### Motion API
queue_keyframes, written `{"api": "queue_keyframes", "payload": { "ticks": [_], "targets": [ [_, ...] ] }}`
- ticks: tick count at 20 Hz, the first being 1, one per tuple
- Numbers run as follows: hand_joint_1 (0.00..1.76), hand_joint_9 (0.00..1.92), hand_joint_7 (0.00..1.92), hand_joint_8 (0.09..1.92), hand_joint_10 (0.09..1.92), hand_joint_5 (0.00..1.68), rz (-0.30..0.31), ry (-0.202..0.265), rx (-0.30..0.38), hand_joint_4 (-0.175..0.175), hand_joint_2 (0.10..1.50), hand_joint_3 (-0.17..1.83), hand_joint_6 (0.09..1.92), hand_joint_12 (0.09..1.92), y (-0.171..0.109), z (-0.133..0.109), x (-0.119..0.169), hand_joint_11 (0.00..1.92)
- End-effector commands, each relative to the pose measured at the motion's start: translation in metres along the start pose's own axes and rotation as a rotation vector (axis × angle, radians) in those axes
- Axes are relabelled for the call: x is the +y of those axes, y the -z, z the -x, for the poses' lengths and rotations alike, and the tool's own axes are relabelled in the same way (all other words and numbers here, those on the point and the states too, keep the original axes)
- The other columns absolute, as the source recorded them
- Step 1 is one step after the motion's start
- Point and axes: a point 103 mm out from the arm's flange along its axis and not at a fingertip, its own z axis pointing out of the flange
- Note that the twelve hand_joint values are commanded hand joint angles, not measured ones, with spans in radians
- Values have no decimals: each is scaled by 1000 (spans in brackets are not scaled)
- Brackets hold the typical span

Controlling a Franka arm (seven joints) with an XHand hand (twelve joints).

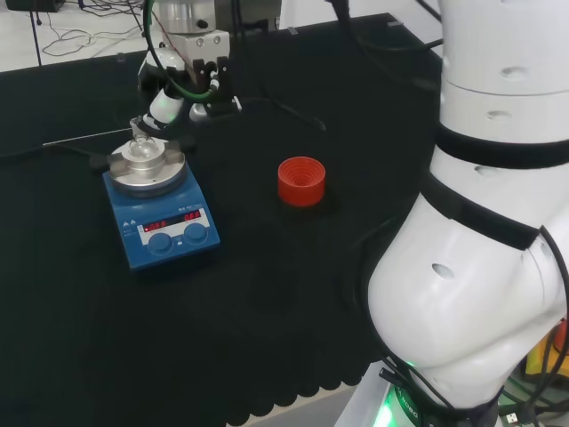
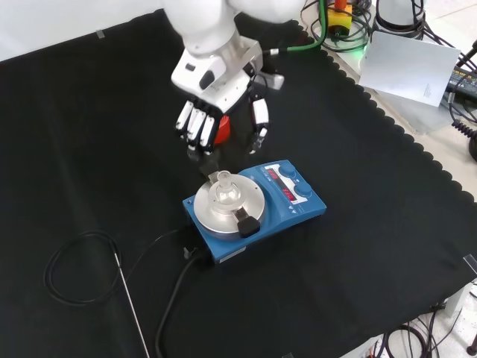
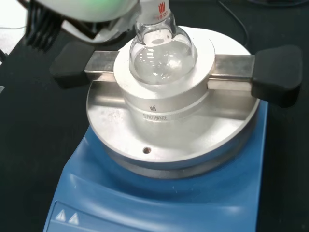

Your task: Turn on the heater.

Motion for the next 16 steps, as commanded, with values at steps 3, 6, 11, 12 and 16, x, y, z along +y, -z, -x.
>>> {"api": "queue_keyframes", "payload": {
  "ticks": [3,6,11,12,16],
  "targets": [
    [857,588,361,751,679,629,44,-54,18,-49,581,607,812,1363,11,0,-52,314],
    [884,588,362,752,680,638,45,-75,17,-55,601,617,813,1363,8,-3,-73,314],
    [925,647,421,760,680,614,19,-112,6,-61,606,658,799,1353,-10,-10,-111,345],
    [939,687,469,761,672,610,7,-118,-1,-62,603,678,798,1344,-16,-12,-118,368],
    [973,888,699,785,645,580,-50,-121,-27,-66,592,737,786,1313,-33,-27,-138,473]
  ]
}}
